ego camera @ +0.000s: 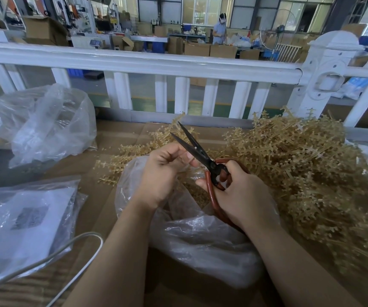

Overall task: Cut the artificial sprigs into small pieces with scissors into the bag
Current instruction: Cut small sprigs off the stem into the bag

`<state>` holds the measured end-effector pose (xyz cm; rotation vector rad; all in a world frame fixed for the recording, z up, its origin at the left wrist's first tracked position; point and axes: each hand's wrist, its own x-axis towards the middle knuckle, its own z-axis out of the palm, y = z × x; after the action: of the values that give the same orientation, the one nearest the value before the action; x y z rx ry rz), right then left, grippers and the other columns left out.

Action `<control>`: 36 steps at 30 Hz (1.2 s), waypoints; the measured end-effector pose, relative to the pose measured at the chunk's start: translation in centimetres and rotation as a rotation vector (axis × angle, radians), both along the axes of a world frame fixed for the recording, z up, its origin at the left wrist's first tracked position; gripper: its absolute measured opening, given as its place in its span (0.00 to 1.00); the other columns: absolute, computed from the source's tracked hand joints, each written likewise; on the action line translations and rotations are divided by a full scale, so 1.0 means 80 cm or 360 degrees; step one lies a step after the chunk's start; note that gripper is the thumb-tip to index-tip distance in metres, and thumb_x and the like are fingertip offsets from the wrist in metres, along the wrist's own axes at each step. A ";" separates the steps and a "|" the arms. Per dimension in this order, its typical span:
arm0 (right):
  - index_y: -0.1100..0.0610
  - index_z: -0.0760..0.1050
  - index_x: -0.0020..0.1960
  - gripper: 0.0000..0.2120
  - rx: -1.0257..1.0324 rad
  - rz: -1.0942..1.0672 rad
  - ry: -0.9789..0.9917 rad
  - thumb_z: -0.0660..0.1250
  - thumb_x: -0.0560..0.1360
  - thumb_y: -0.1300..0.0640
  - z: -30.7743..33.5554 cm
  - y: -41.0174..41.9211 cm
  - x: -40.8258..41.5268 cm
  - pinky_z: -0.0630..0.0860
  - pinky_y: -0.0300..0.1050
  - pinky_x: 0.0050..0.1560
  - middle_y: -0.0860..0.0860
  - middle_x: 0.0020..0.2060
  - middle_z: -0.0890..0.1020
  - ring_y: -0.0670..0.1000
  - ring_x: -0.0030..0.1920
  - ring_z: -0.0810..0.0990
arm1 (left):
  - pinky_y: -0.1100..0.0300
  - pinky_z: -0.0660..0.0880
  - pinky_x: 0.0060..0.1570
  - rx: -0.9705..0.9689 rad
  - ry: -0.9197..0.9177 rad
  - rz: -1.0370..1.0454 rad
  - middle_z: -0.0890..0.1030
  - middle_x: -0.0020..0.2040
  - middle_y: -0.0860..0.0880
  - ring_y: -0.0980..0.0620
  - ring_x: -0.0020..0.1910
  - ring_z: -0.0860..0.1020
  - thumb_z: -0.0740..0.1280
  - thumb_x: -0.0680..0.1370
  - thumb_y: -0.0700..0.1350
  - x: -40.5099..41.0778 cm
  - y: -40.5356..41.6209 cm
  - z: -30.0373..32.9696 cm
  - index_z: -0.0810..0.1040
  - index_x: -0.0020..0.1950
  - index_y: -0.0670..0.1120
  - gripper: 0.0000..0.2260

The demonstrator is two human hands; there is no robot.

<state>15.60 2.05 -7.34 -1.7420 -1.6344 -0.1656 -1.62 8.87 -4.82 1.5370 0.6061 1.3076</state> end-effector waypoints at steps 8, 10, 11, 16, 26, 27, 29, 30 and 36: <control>0.42 0.67 0.42 0.28 0.0008 0.0034 0.0028 0.55 0.68 0.17 0.000 0.000 0.000 0.74 0.35 0.28 0.38 0.27 0.77 0.37 0.27 0.76 | 0.49 0.74 0.46 -0.0056 -0.0028 -0.0030 0.82 0.38 0.45 0.45 0.41 0.77 0.63 0.80 0.33 0.001 0.004 -0.003 0.78 0.45 0.34 0.06; 0.40 0.66 0.41 0.26 0.0009 0.0027 0.0053 0.56 0.68 0.17 0.000 0.001 0.000 0.72 0.35 0.27 0.37 0.26 0.75 0.37 0.28 0.75 | 0.53 0.74 0.45 -0.0053 -0.0007 -0.0016 0.82 0.38 0.46 0.46 0.40 0.78 0.64 0.80 0.33 0.002 0.004 -0.003 0.79 0.44 0.36 0.07; 0.39 0.66 0.40 0.25 0.0001 0.0018 0.0069 0.57 0.68 0.17 0.001 0.001 0.000 0.71 0.34 0.27 0.36 0.26 0.75 0.37 0.28 0.75 | 0.55 0.75 0.44 -0.0051 0.0003 -0.0004 0.82 0.38 0.47 0.47 0.40 0.78 0.64 0.80 0.33 0.002 0.003 -0.002 0.79 0.44 0.38 0.07; 0.41 0.72 0.41 0.30 -0.0056 -0.0015 0.0233 0.55 0.65 0.15 0.004 0.002 -0.002 0.72 0.35 0.27 0.33 0.34 0.80 0.36 0.34 0.79 | 0.58 0.76 0.41 -0.0091 -0.0022 0.0014 0.81 0.37 0.46 0.50 0.38 0.78 0.65 0.79 0.34 0.003 0.000 0.002 0.80 0.43 0.40 0.07; 0.49 0.83 0.44 0.04 -0.0337 0.0344 0.1174 0.77 0.74 0.54 0.025 0.012 -0.009 0.74 0.27 0.35 0.44 0.35 0.87 0.40 0.36 0.84 | 0.37 0.76 0.53 -0.0013 0.0181 0.0043 0.81 0.44 0.39 0.37 0.46 0.80 0.73 0.75 0.40 0.003 0.006 -0.004 0.85 0.43 0.39 0.04; 0.51 0.83 0.46 0.03 -0.0334 0.0381 0.1247 0.76 0.74 0.56 0.028 0.011 -0.011 0.74 0.26 0.34 0.46 0.35 0.87 0.39 0.34 0.84 | 0.39 0.77 0.51 -0.0043 0.0175 0.0014 0.81 0.44 0.39 0.38 0.46 0.80 0.74 0.74 0.42 0.003 0.007 -0.005 0.85 0.44 0.40 0.05; 0.53 0.82 0.47 0.03 -0.0313 0.0429 0.1347 0.75 0.76 0.58 0.031 0.008 -0.011 0.71 0.26 0.30 0.48 0.34 0.87 0.37 0.28 0.80 | 0.47 0.78 0.48 -0.0136 0.0119 -0.0068 0.82 0.44 0.43 0.43 0.45 0.81 0.73 0.72 0.45 0.002 0.007 -0.006 0.85 0.47 0.42 0.08; 0.54 0.82 0.47 0.02 -0.0299 0.0467 0.1429 0.74 0.76 0.59 0.031 0.007 -0.010 0.71 0.28 0.30 0.50 0.34 0.87 0.38 0.26 0.79 | 0.51 0.78 0.50 -0.0205 0.0064 -0.0090 0.83 0.48 0.45 0.45 0.48 0.82 0.73 0.72 0.46 0.002 0.007 -0.005 0.84 0.51 0.44 0.10; 0.52 0.84 0.45 0.01 -0.0246 0.0817 0.1865 0.75 0.74 0.56 0.025 0.009 0.003 0.72 0.37 0.30 0.56 0.41 0.86 0.44 0.27 0.72 | 0.64 0.78 0.47 -0.0496 -0.0114 0.0066 0.83 0.52 0.52 0.55 0.52 0.82 0.72 0.70 0.55 -0.016 0.009 0.004 0.79 0.57 0.48 0.19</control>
<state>15.85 2.73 -5.35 -1.0432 -1.0998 1.0441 -2.86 9.62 -4.50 1.2242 0.7605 1.2282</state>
